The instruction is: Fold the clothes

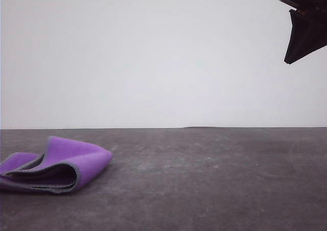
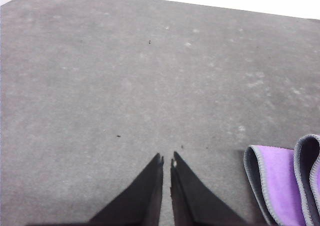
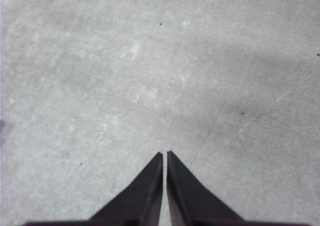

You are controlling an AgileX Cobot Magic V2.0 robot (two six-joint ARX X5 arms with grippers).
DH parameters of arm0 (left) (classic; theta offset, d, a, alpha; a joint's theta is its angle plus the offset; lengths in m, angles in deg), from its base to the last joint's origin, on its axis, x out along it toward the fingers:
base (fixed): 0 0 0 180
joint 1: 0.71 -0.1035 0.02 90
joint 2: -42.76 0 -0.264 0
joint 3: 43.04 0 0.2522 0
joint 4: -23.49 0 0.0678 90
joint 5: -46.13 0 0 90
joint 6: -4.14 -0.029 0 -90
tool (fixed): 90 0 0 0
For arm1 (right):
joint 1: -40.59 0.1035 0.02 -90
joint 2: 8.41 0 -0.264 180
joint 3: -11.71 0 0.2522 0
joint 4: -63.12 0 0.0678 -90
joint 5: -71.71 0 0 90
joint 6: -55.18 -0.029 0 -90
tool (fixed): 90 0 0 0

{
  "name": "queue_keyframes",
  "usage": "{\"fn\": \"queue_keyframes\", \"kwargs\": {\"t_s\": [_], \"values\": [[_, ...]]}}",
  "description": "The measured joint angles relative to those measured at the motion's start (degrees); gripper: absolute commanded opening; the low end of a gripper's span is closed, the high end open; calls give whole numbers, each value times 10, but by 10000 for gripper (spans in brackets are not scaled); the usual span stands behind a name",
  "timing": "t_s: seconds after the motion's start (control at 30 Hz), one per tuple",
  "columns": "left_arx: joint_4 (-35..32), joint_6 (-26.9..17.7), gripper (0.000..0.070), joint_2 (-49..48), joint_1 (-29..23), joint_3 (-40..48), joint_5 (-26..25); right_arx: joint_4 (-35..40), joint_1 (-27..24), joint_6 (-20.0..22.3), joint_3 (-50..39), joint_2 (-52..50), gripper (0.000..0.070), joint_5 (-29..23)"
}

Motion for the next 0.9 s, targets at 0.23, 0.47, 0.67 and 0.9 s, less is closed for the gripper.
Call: {"fn": "queue_keyframes", "kwargs": {"t_s": [0.23,0.47,0.67,0.9], "values": [[0,0,17,0,0,0,0,21,0,5,0,0,8,0],[0,0,16,0,0,0,0,28,-5,16,-1,-48,8,-56],[0,0,16,0,0,0,0,60,-6,20,-54,-141,8,-177],[0,0,17,0,0,0,0,199,-8,0,-235,-302,8,-181]]}}
